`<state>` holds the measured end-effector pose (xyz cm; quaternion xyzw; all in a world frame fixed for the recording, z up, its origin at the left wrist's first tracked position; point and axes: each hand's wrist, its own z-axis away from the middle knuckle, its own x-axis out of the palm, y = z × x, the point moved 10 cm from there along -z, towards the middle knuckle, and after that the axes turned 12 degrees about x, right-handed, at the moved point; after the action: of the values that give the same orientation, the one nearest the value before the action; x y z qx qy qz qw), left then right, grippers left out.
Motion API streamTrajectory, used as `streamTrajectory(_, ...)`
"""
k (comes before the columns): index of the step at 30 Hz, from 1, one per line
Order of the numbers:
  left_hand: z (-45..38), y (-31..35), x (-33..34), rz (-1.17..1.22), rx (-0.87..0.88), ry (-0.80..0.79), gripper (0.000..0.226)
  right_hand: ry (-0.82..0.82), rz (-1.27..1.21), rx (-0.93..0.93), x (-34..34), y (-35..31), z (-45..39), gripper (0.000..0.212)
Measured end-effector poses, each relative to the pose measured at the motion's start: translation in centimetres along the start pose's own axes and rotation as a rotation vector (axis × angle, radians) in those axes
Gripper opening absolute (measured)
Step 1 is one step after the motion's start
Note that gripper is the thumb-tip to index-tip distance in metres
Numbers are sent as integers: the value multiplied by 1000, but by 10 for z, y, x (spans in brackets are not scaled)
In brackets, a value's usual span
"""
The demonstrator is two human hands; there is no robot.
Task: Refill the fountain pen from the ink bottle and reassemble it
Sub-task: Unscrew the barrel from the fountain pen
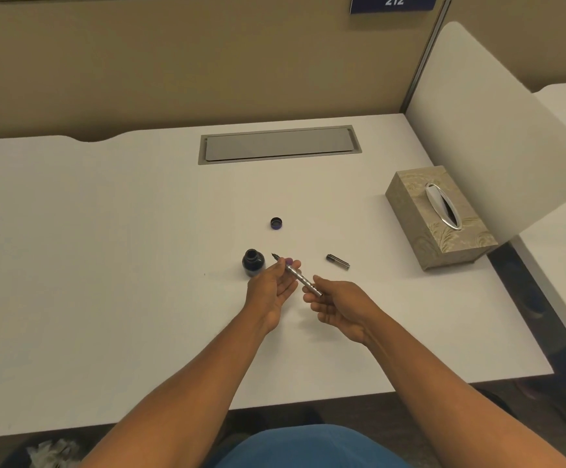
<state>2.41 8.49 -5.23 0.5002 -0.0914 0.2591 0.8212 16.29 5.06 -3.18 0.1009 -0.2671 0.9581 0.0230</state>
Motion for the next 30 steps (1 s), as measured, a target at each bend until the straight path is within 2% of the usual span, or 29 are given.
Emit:
streamTrajectory(4, 1, 3, -1, 4, 8, -7, 17, 24, -5, -24, 0, -4, 0, 9)
streamTrajectory(5, 1, 4, -1, 3, 10, -7, 17, 23, -14, -25, 0, -4, 0, 9)
streamTrajectory(8, 1, 6, -4, -3, 15, 0, 18, 2, -33, -10, 3, -3, 0, 28)
streamTrajectory(14, 1, 6, -4, -19, 18, -6, 18, -16, -20, 18, 11, -1, -3, 28)
streamTrajectory(17, 2, 4, -5, -27, 12, -3, 19, 5, 22, -21, 9, -3, -2, 17)
streamTrajectory(27, 1, 4, -7, -47, 7, -4, 19, 53, 169, -90, 9, -7, 0, 32)
streamTrajectory(30, 1, 6, -6, -56, 10, -7, 19, 85, 156, -119, 8, -10, 1, 21)
